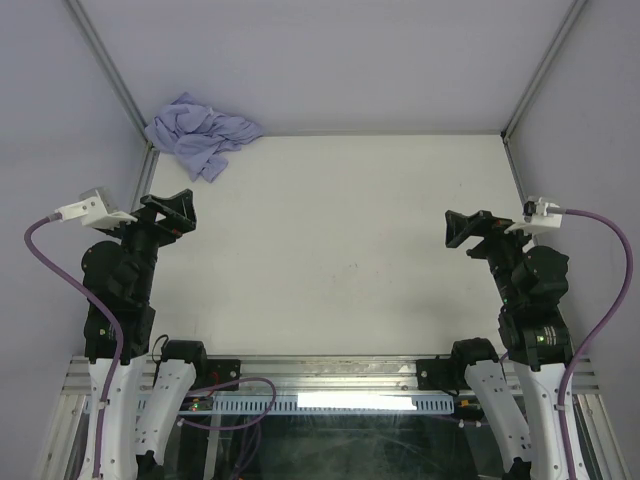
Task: Zip up the jacket
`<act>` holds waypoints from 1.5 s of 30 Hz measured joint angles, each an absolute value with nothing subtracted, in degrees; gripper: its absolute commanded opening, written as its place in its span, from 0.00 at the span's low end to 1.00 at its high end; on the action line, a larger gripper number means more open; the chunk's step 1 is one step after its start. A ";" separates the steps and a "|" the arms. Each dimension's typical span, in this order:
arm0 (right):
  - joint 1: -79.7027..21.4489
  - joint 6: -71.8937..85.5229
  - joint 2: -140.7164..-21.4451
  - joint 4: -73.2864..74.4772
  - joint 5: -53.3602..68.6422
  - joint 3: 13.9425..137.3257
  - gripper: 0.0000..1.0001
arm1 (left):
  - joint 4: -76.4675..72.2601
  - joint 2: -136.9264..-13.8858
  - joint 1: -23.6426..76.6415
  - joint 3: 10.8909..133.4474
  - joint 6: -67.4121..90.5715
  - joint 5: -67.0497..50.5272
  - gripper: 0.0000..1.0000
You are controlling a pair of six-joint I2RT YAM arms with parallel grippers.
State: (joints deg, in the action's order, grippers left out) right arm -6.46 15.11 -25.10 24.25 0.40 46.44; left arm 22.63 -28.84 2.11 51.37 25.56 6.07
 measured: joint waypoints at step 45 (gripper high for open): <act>-6.46 19.90 -22.48 22.63 1.32 41.45 1.00 | 4.34 -110.91 -8.78 78.83 53.52 6.79 0.99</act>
